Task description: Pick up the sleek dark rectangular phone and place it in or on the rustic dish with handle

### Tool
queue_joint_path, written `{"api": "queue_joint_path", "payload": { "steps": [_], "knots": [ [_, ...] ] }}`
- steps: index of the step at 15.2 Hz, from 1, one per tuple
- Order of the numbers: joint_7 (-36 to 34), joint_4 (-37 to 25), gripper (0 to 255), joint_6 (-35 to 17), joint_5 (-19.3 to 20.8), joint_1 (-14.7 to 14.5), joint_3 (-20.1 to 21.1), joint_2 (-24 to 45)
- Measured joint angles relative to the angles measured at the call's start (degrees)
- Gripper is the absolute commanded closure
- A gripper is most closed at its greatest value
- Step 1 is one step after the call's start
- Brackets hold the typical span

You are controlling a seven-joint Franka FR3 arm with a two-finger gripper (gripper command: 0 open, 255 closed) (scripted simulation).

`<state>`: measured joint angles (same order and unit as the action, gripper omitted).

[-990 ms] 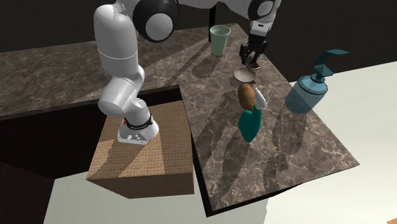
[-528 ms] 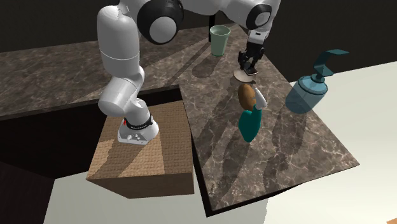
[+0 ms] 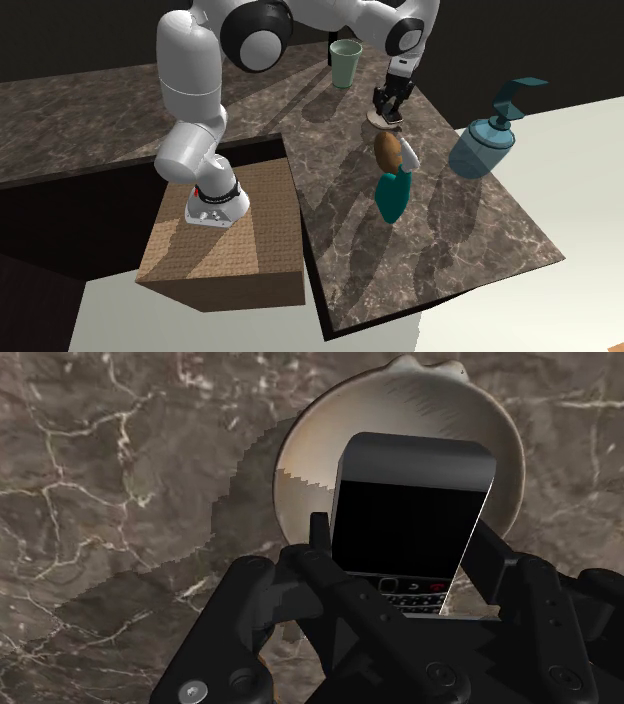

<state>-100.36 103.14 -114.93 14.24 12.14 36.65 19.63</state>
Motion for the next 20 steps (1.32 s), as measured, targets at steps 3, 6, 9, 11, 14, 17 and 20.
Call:
{"api": "queue_joint_path", "payload": {
  "steps": [3,6,9,11,14,17,20],
  "knots": [
    [0.0,0.0,0,0.0,0.0,0.0,0.0,0.0],
    [0.0,0.0,0,0.0,0.0,0.0,0.0,0.0],
    [0.0,0.0,0,0.0,0.0,0.0,0.0,0.0],
    [0.5,-1.5,0,2.0,-0.6,0.1,0.3,-0.7],
    [1.1,-4.2,0,5.6,-1.6,0.2,0.8,-2.0],
    [1.1,-4.9,0,6.4,-1.7,0.1,0.8,-1.9],
    [1.1,-5.0,0,6.5,-1.7,0.1,0.8,-1.9]
  ]
}}
